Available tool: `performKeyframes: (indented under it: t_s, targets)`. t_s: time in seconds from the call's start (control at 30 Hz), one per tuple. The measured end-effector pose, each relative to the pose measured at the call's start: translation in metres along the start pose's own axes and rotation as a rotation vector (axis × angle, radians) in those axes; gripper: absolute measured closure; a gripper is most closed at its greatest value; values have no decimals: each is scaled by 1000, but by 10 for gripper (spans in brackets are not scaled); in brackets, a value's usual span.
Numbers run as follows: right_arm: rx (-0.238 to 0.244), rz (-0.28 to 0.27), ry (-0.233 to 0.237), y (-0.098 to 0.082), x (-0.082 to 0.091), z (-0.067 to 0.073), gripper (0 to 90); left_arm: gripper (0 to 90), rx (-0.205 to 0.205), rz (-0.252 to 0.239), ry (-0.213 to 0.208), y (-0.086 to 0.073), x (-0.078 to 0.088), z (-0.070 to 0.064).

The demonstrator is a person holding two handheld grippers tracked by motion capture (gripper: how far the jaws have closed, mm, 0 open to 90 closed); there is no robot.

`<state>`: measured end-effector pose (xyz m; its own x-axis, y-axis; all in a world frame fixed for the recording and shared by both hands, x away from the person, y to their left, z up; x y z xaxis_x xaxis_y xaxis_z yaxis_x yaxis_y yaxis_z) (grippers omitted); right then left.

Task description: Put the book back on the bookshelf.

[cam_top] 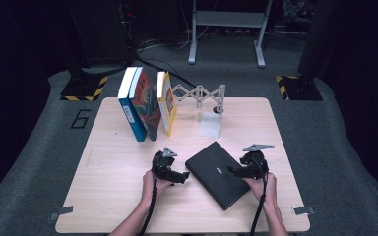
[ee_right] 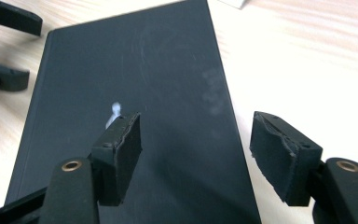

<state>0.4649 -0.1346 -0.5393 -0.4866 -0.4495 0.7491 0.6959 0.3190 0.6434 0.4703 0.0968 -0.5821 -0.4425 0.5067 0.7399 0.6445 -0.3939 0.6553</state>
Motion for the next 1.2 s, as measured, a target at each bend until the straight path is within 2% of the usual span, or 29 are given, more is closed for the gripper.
performKeyframes:
  t_s: [0.07, 0.17, 0.2, 0.3, 0.33, 0.4, 0.47, 0.53, 0.6, 0.7, 0.8, 0.83, 0.9, 0.93, 1.0, 1.17, 1.2]
  targets:
    - [19, 13, 7, 3, -6, 2, 329, 2, -8, 8, 16, 2, -6, -2]
    - [15, 42, -10, 0, -12, 2, 346, 2, -14, 4, 28, 5, -9, -4]
    - [20, 40, -13, -2, -13, 1, 347, 1, -16, 13, 22, 4, -9, -3]
    - [-3, 29, 0, -5, -11, 0, 354, 0, -13, 10, 24, 6, -11, -3]
    - [-5, 21, -5, -5, -11, 0, 355, 0, -2, 10, 23, 8, -12, -3]
    - [3, 15, -22, -6, -10, -1, 356, 1, -9, 14, 27, 10, -14, -2]
    - [-16, 17, -35, -8, -8, -1, 357, 1, -8, 20, 28, 14, -17, -2]
    - [-15, 14, -42, -9, -7, -2, 357, 1, -4, 20, 29, 16, -19, -2]
    - [-48, 11, -69, -13, -3, -3, 357, 1, 1, 16, 33, 22, -24, -1]
    - [-68, 7, -88, -17, 1, -3, 356, 1, 9, 12, 40, 30, -30, 0]
    - [-92, 17, -81, -22, 5, -2, 374, 3, 17, 17, 42, 32, -32, 1]
    - [-77, 15, -78, -23, 6, -4, 390, 6, 25, 13, 30, 32, -31, -1]
    - [-95, 17, -71, -23, 7, -4, 407, 8, 22, 15, 24, 30, -28, -3]
    - [-73, 9, -62, -23, 8, -8, 395, 8, 6, 25, 24, 26, -24, -7]
    - [-67, 11, -44, -23, 8, -8, 394, 7, -10, 32, 11, 18, -18, -15]
    - [-76, 20, -37, -23, 7, -7, 403, 9, -44, 37, 9, 18, -17, -27]
    - [-64, 14, -37, -23, 7, -8, 406, 10, -50, 44, 11, 18, -20, -29]
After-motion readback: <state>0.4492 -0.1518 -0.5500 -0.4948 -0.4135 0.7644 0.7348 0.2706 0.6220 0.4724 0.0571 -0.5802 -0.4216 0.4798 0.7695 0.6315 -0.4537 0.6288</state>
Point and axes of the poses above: each handheld gripper's, and its own axes: x roughly backward along the jaws, y roughly out of its top, z roughly to its left, the point moved 9 cm from there along -x, roughly forward along the jaws, and after that the axes turned 3 degrees about z, right-handed, at the moved point
